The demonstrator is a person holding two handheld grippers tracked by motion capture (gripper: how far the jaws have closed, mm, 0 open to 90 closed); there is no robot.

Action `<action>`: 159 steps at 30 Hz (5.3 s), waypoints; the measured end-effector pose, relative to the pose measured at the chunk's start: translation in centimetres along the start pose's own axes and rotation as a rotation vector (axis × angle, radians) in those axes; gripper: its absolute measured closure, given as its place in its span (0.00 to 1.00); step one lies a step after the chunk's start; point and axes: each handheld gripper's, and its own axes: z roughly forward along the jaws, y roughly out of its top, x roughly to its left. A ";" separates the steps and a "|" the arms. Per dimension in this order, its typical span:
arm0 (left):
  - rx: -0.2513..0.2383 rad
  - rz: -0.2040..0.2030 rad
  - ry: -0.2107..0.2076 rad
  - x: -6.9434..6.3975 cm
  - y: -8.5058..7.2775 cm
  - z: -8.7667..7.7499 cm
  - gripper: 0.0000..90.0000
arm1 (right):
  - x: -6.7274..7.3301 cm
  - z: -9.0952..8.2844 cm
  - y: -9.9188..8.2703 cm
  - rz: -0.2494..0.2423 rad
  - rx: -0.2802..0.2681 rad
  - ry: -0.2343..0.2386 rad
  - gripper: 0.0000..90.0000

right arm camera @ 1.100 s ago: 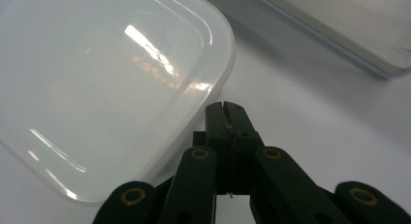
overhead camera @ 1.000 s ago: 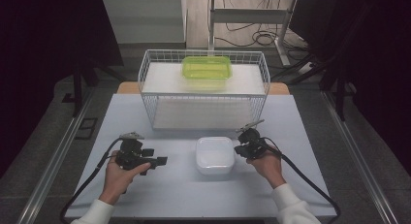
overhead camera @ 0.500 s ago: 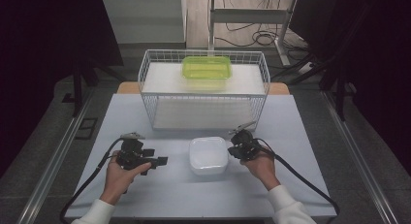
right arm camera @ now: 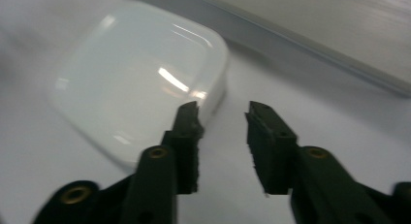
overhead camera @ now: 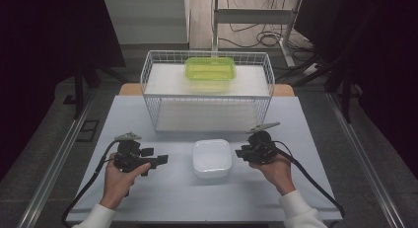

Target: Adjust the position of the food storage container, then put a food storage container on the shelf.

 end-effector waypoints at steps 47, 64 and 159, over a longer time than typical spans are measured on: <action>0.078 -0.200 -0.177 -1.3 1.3 5.1 0.35 | -1.4 0.9 -0.7 0.204 -0.097 0.258 0.41; 0.118 -0.341 -0.266 -0.1 1.1 8.4 0.45 | -2.0 3.7 -0.6 0.262 -0.038 0.292 0.48; -0.026 -0.111 -0.263 -5.6 7.7 3.2 0.88 | -1.0 -4.6 2.6 0.165 -0.300 0.310 0.83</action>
